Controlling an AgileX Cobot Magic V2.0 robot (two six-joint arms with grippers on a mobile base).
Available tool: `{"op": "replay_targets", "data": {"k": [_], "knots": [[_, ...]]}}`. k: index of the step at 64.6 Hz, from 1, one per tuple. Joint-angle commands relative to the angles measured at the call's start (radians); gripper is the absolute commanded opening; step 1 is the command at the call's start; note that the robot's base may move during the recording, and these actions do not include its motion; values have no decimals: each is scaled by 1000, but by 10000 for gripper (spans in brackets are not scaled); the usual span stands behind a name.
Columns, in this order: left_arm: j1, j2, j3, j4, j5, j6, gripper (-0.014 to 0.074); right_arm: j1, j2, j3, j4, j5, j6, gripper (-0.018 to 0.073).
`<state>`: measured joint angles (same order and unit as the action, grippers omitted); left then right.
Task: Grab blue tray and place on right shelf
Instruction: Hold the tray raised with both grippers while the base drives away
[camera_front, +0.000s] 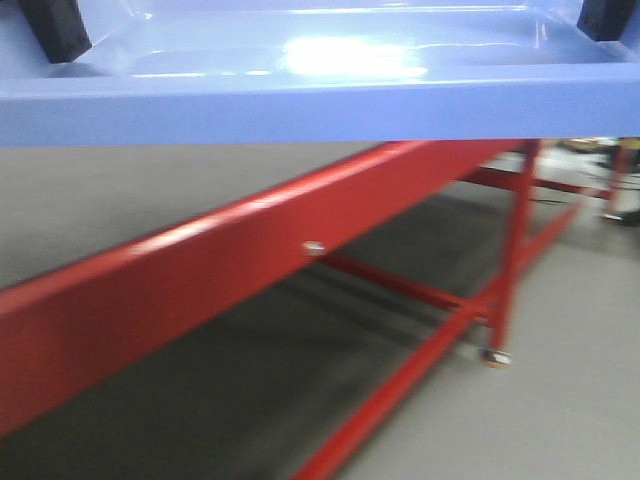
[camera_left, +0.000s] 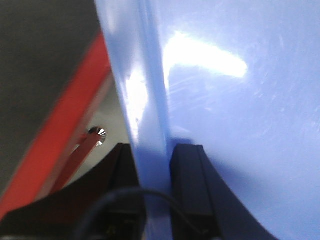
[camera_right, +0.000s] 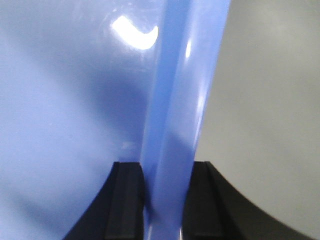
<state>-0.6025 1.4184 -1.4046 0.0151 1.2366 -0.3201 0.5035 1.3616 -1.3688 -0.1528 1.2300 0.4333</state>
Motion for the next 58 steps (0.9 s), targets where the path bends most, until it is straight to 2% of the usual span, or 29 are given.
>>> {"op": "replay_targets", "data": {"k": [1, 58], "knots": [[-21, -31, -30, -25, 29, 41, -48, 6, -34, -30, -8, -71, -33, 64], [-21, -31, -30, -25, 29, 41, -48, 6, -34, -30, -8, -71, -33, 64]]}}
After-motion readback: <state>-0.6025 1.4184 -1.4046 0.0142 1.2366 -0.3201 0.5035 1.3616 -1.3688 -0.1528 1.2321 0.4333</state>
